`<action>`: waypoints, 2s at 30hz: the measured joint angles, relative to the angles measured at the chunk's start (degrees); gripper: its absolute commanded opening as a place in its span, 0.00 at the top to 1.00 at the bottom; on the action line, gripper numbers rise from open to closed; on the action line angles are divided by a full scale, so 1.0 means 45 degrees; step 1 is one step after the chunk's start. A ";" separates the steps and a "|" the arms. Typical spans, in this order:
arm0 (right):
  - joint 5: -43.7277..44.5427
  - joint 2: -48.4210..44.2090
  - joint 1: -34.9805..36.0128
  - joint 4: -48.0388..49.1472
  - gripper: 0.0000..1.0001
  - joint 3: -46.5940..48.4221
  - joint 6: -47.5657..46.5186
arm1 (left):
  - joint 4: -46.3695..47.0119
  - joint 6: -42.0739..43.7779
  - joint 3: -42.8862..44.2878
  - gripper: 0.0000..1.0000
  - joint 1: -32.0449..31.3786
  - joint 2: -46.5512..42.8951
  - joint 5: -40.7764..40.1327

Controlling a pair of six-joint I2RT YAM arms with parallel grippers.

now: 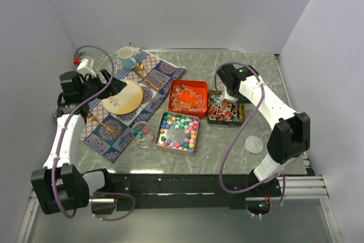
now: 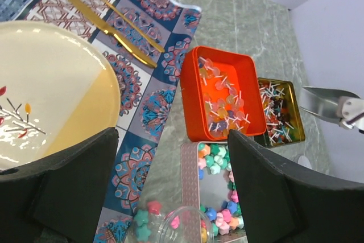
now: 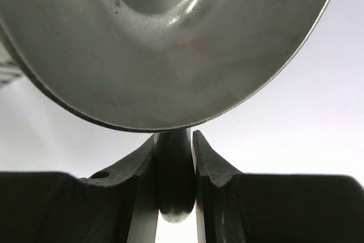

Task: Pack the candies
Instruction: Place the fake candies in the packing bottle, then scoop the fake candies from the storage box.

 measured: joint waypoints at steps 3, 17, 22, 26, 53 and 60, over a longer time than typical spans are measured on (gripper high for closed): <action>0.0461 -0.0364 -0.0423 -0.0019 1.00 -0.0695 -0.0612 | -0.0039 -0.0010 0.0024 0.16 0.0000 0.0345 -0.0136; 0.2278 0.1457 -0.1010 -0.0010 1.00 -0.0699 -0.3351 | 0.0083 0.0126 -0.0034 0.15 0.0000 0.0374 -0.0612; 0.2890 0.3026 -0.1098 0.0291 1.00 -0.0102 -0.3934 | 0.0049 0.0301 -0.0413 0.15 0.0005 0.0369 -0.0816; 0.3235 0.3463 -0.1083 0.0311 1.00 0.0146 -0.4129 | 0.0044 0.0311 -0.0525 0.15 0.0117 0.0398 -0.0869; 0.1851 0.5105 0.0306 0.0845 1.00 0.0578 -0.1423 | 0.0053 0.0534 -0.0384 0.16 0.0758 0.1622 -0.1219; 0.0238 0.5804 0.0243 0.0355 1.00 0.1588 0.0476 | 0.0058 0.0529 -0.0097 0.16 0.0758 0.1943 -0.1209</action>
